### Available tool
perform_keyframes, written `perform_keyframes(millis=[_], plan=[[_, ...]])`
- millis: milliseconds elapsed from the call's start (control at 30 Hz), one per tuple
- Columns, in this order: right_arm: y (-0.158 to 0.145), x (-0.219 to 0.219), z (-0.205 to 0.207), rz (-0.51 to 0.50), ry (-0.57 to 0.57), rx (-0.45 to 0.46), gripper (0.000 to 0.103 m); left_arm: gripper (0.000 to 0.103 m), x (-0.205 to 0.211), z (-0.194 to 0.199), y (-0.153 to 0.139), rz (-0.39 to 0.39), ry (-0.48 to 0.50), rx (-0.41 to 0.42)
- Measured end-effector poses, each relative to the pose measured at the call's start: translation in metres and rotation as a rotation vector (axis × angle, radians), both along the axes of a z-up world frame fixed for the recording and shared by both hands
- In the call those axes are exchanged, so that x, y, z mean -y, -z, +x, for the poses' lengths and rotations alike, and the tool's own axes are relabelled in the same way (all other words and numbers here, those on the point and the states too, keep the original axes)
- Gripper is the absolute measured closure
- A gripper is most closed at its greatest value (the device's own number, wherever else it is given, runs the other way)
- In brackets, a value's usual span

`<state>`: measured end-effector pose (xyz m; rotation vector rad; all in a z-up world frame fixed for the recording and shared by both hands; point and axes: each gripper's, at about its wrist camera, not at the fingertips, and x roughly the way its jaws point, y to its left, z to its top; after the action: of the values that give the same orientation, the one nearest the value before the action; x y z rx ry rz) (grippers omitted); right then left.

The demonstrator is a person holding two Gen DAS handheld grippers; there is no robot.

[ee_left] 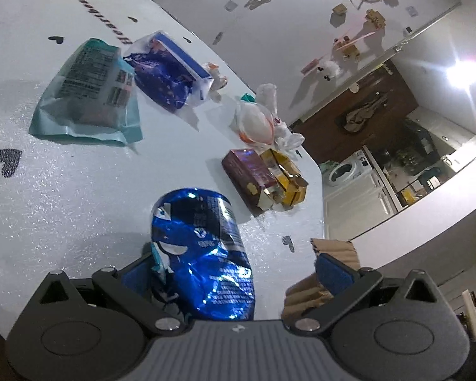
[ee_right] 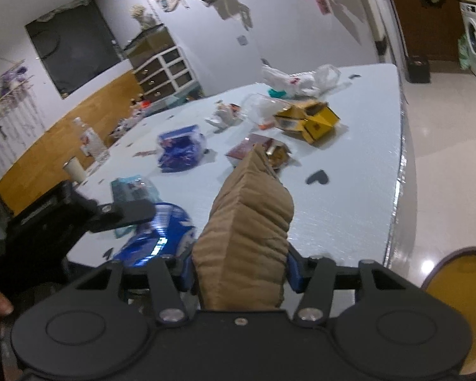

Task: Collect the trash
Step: 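Grasp the brown paper bag with the right tool while the left grasps the blue can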

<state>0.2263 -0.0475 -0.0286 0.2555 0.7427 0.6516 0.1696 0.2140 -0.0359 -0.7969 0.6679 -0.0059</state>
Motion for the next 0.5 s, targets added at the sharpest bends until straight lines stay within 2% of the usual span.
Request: perform_keyframes(millis=[67, 167, 267, 367, 433, 500], plan=[[-0.003, -0.002, -0.004, -0.003, -0.008, 0.017, 0.048, 0.000, -0.002, -0.001, 0.000, -0.007, -0.004, 0.014], [-0.006, -0.006, -0.007, -0.010, -0.019, 0.035, 0.048, 0.001, -0.008, -0.003, 0.000, -0.062, -0.011, 0.047], [-0.007, -0.009, -0.008, -0.019, -0.022, 0.045, 0.048, 0.002, -0.014, -0.004, 0.002, -0.119, -0.039, 0.028], [-0.006, -0.012, -0.009, -0.016, -0.031, 0.048, 0.048, 0.013, -0.020, 0.000, 0.009, -0.179, -0.037, -0.007], [-0.005, -0.015, -0.009, -0.015, -0.041, 0.051, 0.048, 0.025, -0.021, 0.003, 0.014, -0.191, -0.020, -0.022], [-0.004, -0.017, -0.011, -0.019, -0.048, 0.053, 0.048, 0.032, -0.020, 0.005, 0.017, -0.189, -0.005, -0.037]])
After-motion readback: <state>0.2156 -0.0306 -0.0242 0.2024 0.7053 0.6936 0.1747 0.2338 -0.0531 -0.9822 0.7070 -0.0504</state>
